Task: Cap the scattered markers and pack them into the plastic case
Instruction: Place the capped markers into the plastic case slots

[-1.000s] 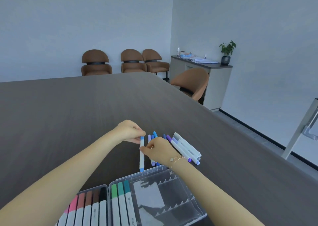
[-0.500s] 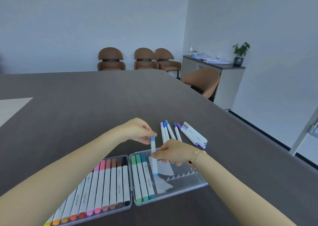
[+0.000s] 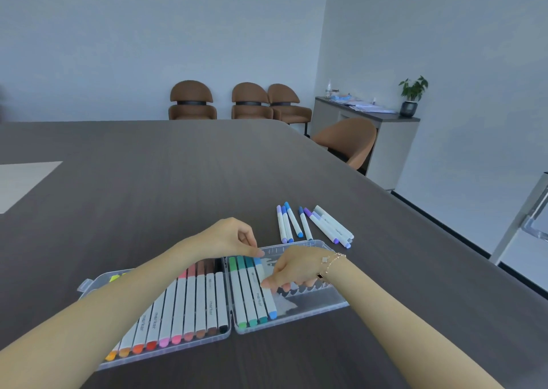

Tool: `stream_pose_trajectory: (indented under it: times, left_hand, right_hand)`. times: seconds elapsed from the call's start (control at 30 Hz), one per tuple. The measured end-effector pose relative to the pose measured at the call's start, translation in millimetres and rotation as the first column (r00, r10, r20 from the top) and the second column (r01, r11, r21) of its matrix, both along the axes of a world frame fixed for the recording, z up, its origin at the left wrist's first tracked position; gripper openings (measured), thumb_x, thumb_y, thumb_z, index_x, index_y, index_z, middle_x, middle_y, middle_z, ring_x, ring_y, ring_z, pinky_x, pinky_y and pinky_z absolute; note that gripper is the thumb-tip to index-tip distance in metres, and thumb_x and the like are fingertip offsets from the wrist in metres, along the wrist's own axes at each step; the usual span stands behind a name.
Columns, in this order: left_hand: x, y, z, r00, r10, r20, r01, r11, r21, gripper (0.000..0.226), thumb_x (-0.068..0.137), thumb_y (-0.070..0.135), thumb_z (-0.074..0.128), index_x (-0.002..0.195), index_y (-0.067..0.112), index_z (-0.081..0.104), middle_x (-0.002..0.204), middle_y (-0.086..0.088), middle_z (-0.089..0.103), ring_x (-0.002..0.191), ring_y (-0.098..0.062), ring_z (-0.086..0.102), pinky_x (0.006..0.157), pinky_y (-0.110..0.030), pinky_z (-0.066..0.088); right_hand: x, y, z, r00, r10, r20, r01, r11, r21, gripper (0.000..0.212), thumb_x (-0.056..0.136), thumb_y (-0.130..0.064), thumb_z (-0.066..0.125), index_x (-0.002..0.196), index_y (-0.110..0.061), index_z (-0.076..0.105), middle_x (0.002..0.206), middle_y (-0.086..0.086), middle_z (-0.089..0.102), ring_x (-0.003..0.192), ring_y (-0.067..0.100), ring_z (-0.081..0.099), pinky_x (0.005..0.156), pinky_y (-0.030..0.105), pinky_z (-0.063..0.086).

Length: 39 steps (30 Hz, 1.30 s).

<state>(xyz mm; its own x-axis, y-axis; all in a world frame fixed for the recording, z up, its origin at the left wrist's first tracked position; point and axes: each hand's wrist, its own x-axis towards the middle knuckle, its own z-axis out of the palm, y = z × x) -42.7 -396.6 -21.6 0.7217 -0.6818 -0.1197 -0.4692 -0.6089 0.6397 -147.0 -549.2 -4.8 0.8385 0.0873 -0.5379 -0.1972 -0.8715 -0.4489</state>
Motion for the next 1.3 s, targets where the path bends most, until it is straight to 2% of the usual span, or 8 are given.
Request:
stream_pose_trajectory:
  times: [0.2, 0.5, 0.67, 0.8, 0.9, 1.0, 1.17, 1.3]
  left_hand:
    - [2.1, 0.9, -10.6, 0.998, -0.040, -0.053, 0.036, 0.996, -0.076, 0.024, 0.074, 0.035, 0.077, 0.085, 0.015, 0.068, 0.079, 0.005, 0.066, 0.071, -0.006, 0.061, 0.062, -0.017, 0.047]
    - [19.2, -4.9, -10.6, 0.995, -0.054, -0.087, 0.049, 0.997, -0.059, 0.023, 0.074, 0.038, 0.077, 0.076, 0.018, 0.067, 0.073, 0.007, 0.066, 0.064, -0.003, 0.059, 0.059, -0.016, 0.045]
    - [58.1, -24.2, -9.2, 0.971, 0.199, 0.132, -0.180, 0.973, -0.145, 0.017, 0.081, 0.039, 0.070, 0.080, 0.022, 0.065, 0.083, 0.004, 0.065, 0.077, -0.007, 0.058, 0.065, -0.018, 0.044]
    - [85.3, -59.1, -12.4, 0.955, 0.259, 0.147, -0.232, 0.957, -0.176, 0.012, 0.090, 0.030, 0.060, 0.091, 0.021, 0.068, 0.090, 0.007, 0.064, 0.082, -0.004, 0.056, 0.063, -0.012, 0.038]
    - [97.5, -85.1, -17.5, 0.957, 0.254, 0.139, -0.223, 0.953, -0.203, 0.016, 0.093, 0.022, 0.055, 0.099, 0.019, 0.069, 0.096, 0.009, 0.063, 0.085, -0.002, 0.054, 0.070, -0.013, 0.038]
    - [108.9, -105.8, -24.2, 0.960, 0.247, 0.128, -0.217, 0.953, -0.213, 0.021, 0.095, 0.018, 0.052, 0.107, 0.016, 0.069, 0.108, 0.004, 0.065, 0.093, -0.004, 0.055, 0.080, -0.016, 0.040]
    - [123.0, -124.4, -30.1, 0.971, 0.214, 0.108, -0.200, 0.971, -0.133, 0.026, 0.096, 0.020, 0.050, 0.115, 0.015, 0.066, 0.119, 0.001, 0.064, 0.107, -0.011, 0.057, 0.086, -0.017, 0.040]
    - [124.8, -131.5, -30.6, 0.979, 0.190, 0.068, -0.181, 0.976, -0.125, 0.023, 0.094, 0.023, 0.053, 0.108, 0.017, 0.071, 0.115, 0.003, 0.067, 0.097, -0.006, 0.057, 0.084, -0.018, 0.041]
  right_hand:
    - [4.3, -3.2, -8.3, 1.000, -0.008, 0.026, 0.008, 1.000, 0.014, 0.041, 0.088, -0.048, 0.057, 0.108, -0.015, 0.070, 0.072, -0.012, 0.059, 0.063, 0.008, 0.046, 0.056, 0.017, 0.036]
    - [6.8, -12.4, -4.6, 0.993, -0.017, 0.117, 0.019, 1.000, -0.017, 0.037, 0.087, -0.047, 0.059, 0.090, -0.012, 0.073, 0.069, -0.004, 0.058, 0.058, 0.008, 0.045, 0.055, 0.015, 0.038]
    - [50.8, -59.3, -9.8, 0.773, -0.412, 0.482, 0.476, 0.879, -0.013, 0.026, 0.090, -0.016, 0.047, 0.071, -0.003, 0.059, 0.063, 0.004, 0.053, 0.055, 0.014, 0.044, 0.063, 0.027, 0.045]
    - [80.1, -63.0, -25.7, 0.751, -0.380, 0.540, 0.534, 0.831, -0.158, 0.022, 0.095, -0.018, 0.043, 0.108, -0.008, 0.059, 0.094, 0.008, 0.066, 0.083, 0.020, 0.064, 0.077, 0.026, 0.054]
    - [92.0, -64.9, -33.3, 0.762, -0.321, 0.562, 0.529, 0.809, -0.255, 0.025, 0.097, -0.023, 0.044, 0.117, -0.011, 0.053, 0.105, 0.006, 0.066, 0.078, 0.018, 0.059, 0.067, 0.024, 0.048]
    - [105.7, -67.5, -41.5, 0.791, -0.250, 0.558, 0.495, 0.798, -0.344, 0.031, 0.096, -0.026, 0.051, 0.124, -0.012, 0.052, 0.112, 0.005, 0.062, 0.090, 0.017, 0.063, 0.075, 0.022, 0.050]
    - [111.9, -72.3, -43.4, 0.737, -0.349, 0.579, 0.562, 0.792, -0.237, 0.027, 0.096, -0.036, 0.047, 0.114, -0.018, 0.055, 0.091, 0.001, 0.059, 0.082, 0.014, 0.063, 0.073, 0.021, 0.051]
    - [115.3, -73.4, -36.4, 0.747, -0.353, 0.563, 0.546, 0.809, -0.218, 0.016, 0.091, -0.031, 0.055, 0.099, -0.018, 0.058, 0.080, -0.001, 0.054, 0.077, 0.014, 0.060, 0.072, 0.022, 0.051]
